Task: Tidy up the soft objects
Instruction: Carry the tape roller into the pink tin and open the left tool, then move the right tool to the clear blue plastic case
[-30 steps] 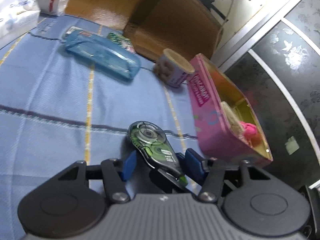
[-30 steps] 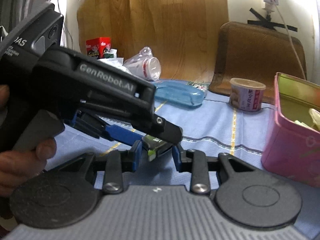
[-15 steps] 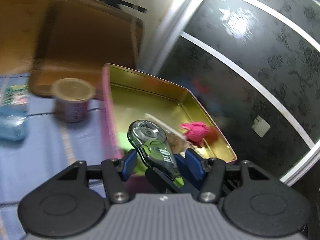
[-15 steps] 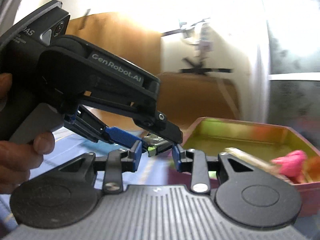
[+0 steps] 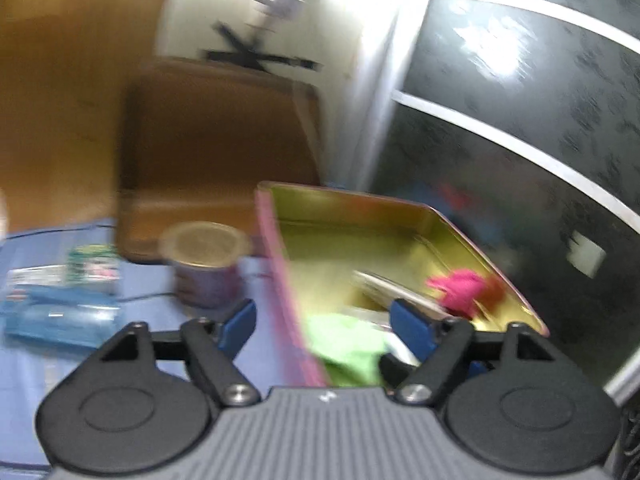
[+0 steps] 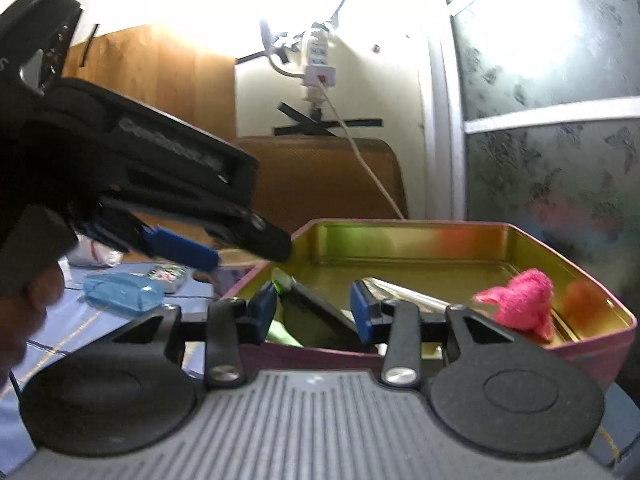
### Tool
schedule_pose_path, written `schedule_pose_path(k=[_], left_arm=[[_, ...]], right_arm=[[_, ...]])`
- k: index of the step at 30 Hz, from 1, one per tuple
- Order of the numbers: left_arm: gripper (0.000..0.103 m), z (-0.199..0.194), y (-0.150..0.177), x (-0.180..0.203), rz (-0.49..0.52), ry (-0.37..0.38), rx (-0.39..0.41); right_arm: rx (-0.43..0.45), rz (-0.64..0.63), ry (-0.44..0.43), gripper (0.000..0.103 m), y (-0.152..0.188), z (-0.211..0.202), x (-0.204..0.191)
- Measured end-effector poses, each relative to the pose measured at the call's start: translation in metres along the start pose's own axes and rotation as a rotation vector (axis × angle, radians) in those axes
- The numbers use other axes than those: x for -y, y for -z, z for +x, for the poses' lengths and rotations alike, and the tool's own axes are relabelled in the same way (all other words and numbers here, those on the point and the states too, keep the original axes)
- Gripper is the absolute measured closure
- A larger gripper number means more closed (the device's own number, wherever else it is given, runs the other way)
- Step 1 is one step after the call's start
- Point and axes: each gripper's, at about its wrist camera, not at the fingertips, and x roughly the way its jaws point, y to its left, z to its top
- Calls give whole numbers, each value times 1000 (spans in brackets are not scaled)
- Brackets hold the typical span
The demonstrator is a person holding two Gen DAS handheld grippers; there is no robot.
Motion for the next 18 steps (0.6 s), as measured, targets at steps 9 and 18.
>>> schedule_pose_path(k=[9, 18], left_arm=[[25, -24, 36, -102, -79, -445, -29], [24, -49, 87, -192, -222, -636, -10]], right_arm=[[-9, -75, -153, 59, -2, 6, -47], [-174, -136, -359, 47, 2, 49, -109]])
